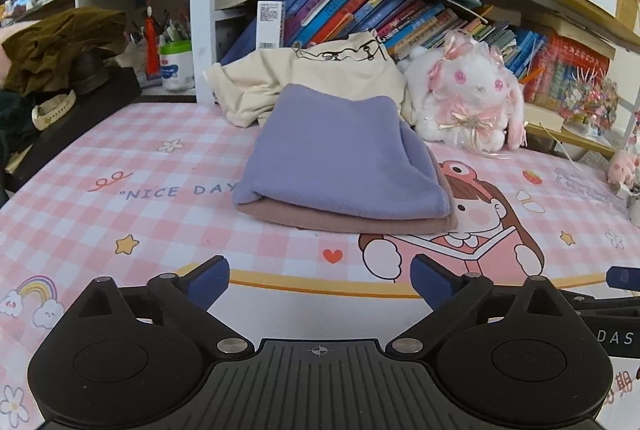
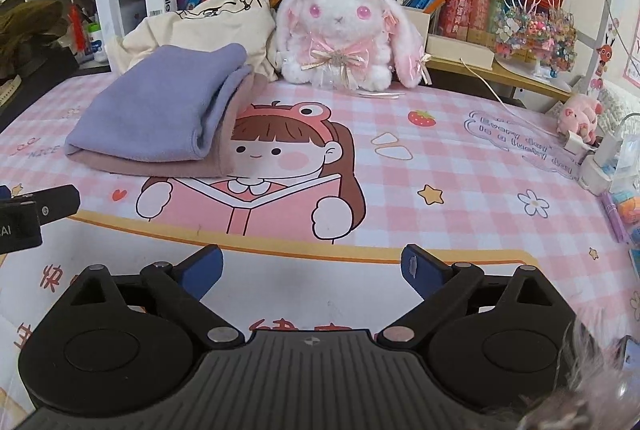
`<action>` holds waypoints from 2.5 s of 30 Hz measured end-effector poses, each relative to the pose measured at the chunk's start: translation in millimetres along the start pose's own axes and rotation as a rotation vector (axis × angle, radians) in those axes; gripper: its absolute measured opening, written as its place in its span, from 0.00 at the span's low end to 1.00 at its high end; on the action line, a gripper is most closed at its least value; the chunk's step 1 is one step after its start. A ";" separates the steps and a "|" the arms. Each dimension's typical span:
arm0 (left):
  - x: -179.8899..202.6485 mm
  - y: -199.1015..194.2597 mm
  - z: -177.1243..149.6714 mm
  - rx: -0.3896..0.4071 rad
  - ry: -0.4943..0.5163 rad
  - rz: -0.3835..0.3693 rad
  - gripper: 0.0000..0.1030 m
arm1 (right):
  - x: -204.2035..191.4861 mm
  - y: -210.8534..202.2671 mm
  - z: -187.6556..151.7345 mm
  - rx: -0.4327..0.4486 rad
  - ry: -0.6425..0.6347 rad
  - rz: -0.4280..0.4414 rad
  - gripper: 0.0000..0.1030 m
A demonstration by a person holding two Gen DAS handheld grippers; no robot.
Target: Fold clothes
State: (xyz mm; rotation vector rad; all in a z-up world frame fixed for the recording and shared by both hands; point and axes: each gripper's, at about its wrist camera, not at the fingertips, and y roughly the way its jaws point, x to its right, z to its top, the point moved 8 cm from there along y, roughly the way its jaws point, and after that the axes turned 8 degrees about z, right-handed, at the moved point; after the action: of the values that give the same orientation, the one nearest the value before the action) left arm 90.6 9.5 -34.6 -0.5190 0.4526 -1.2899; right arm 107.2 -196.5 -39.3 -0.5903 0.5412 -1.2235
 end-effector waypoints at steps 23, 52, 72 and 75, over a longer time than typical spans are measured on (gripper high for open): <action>0.9 -3.9 -0.4 -0.012 0.016 -0.007 1.00 | -4.6 -3.1 -3.7 -0.004 0.007 0.000 0.95; 0.1 5.1 -2.4 -0.050 0.022 -0.008 1.00 | -7.8 2.6 -3.8 -0.019 0.000 -0.007 0.95; 3.4 12.5 -4.3 -0.076 0.042 -0.013 1.00 | -5.5 9.4 -4.4 -0.040 0.009 -0.015 0.95; 3.8 12.5 -4.6 -0.076 0.043 -0.014 1.00 | -5.3 9.7 -4.4 -0.041 0.008 -0.014 0.95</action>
State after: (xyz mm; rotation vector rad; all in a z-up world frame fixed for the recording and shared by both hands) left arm 98.5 7.7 -45.9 -0.5598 0.5367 -1.3028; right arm 109.6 -189.7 -48.8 -0.6251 0.5714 -1.2310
